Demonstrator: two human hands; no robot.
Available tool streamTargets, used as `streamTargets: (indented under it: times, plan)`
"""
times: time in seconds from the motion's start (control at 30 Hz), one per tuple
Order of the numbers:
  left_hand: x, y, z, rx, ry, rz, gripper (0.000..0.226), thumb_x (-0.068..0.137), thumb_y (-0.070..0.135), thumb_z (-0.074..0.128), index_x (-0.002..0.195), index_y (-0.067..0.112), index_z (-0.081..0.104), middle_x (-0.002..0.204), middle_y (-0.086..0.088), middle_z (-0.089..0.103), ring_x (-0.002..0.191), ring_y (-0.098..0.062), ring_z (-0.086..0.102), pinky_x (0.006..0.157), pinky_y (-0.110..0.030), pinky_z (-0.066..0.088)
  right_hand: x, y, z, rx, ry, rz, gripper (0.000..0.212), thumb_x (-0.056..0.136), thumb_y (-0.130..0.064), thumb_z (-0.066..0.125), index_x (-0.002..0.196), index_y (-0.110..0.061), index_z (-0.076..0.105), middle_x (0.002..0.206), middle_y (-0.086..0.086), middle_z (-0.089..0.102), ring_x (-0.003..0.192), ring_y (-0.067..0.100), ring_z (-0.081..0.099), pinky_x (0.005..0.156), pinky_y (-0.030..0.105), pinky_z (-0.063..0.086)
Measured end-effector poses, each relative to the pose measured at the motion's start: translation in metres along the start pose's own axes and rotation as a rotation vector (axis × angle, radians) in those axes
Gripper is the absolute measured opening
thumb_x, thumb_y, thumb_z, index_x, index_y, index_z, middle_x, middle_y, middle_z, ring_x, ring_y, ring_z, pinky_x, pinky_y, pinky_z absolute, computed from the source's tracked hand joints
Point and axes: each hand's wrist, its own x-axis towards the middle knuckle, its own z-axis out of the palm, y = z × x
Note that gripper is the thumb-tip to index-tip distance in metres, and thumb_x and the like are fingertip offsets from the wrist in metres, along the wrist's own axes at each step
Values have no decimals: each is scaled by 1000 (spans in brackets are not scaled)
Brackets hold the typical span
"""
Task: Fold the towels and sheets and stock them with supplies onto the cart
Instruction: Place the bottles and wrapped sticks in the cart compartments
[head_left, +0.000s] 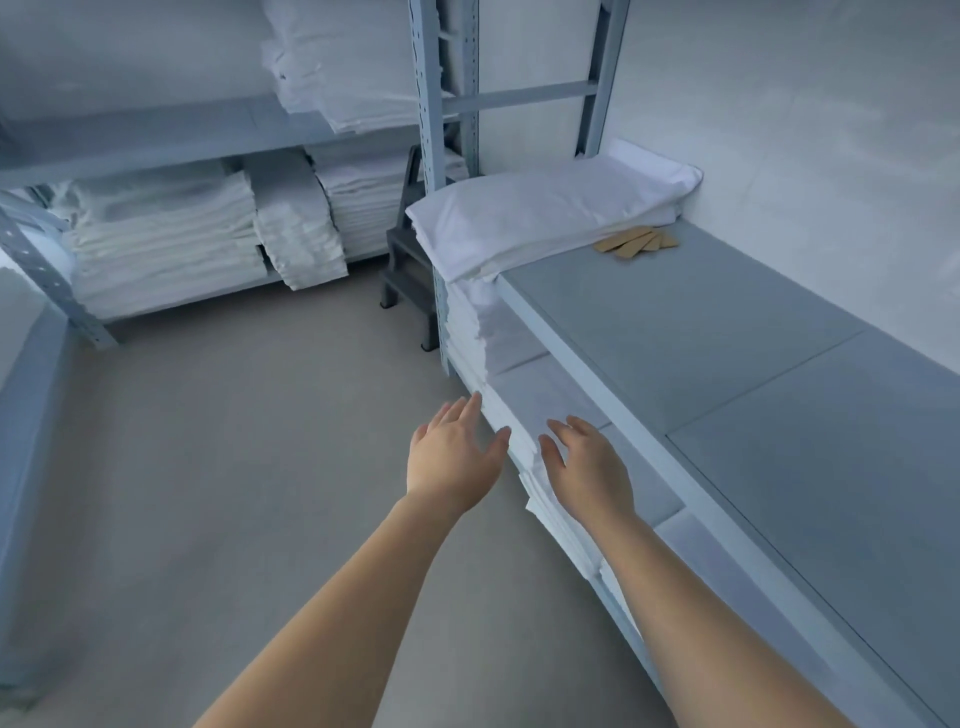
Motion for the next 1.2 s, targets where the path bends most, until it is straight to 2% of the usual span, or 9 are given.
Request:
streamTargets:
  times: [0.3,0.63,0.87,1.07,1.2]
  plan:
    - [146,-27,8,1,-87,110,66,96,55,36,152,24,23,156,6,29,146,-12,18,117,-36,16,126,-13,22,-17,50,106,44,100,-41,40,138,-21,51,150,3,41,135,23,41,106,40,41]
    - [347,-34,-12,55,-206,405,67,96,56,34,152,23,22,156,2,30,145,-15,21,118,-39,18,276,-42,28,24,229,376,41,100,-37,43,135,-19,54,148,5,42,133,24,42,106,36,37]
    - [433,-6,4,52,-307,563,68,96,57,34,153,23,20,157,3,27,146,-16,21,118,-40,20,331,-37,14,-4,325,502,42,100,-36,43,136,-16,54,147,8,44,134,24,42,106,36,36]
    - [483,33,39,60,-385,641,68,96,56,34,153,21,19,157,1,28,145,-16,22,117,-39,22,369,-7,5,-17,346,605,43,101,-36,41,138,-18,51,149,5,42,135,23,40,106,35,35]
    - [515,57,58,69,-380,681,68,96,55,36,153,20,20,156,0,29,144,-16,24,117,-40,23,403,20,-3,17,374,633,42,101,-35,42,138,-18,51,149,5,42,135,22,39,106,34,34]
